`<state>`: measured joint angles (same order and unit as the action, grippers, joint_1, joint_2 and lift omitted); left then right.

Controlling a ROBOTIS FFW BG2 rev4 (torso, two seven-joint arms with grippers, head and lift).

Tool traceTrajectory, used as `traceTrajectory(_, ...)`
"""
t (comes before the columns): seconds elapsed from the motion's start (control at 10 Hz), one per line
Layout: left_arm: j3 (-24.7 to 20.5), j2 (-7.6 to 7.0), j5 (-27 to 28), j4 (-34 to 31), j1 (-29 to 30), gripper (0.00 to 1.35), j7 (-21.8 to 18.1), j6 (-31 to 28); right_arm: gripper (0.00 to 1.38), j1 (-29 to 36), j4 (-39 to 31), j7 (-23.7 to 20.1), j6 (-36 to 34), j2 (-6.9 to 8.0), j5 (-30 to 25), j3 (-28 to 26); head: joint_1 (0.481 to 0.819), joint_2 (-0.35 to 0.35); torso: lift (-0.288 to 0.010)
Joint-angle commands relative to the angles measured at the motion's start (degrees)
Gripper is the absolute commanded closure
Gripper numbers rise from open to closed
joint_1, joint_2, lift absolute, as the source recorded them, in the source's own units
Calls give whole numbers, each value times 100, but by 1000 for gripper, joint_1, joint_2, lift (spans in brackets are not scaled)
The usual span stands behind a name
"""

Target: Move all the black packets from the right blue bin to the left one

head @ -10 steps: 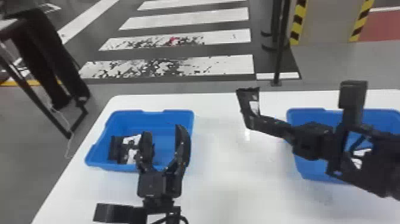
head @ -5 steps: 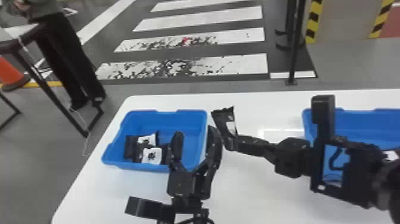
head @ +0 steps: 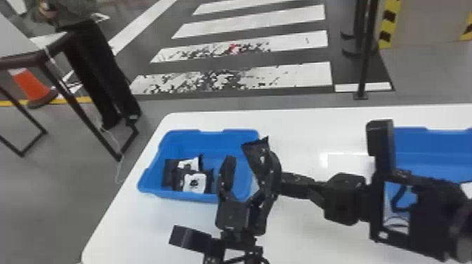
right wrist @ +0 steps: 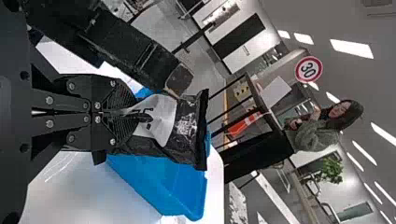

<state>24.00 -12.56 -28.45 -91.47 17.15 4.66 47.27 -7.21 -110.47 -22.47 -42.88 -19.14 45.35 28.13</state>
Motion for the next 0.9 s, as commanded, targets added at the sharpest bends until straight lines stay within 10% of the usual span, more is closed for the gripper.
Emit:
traceTrajectory(0.0,-12,8,0,0,0,165,0,-16,1234,-39,-13,-3,0,-46,127,215,695,326,-168)
traceTrajectory(0.2,-80,17,23,0,14,308,0,-157,1234,-39,-13,-12,0,-55,172,306,695,350,-168)
traceTrajectory(0.3,-172,34,149,0,42,1095,26,-199,1234,-67,15,-12,0,-55,184,306,695,350,-168)
traceTrajectory(0.8,-297,61,12,0,85,1220,-26,-16,1234,-222,282,-12,197,-11,150,306,695,350,-168)
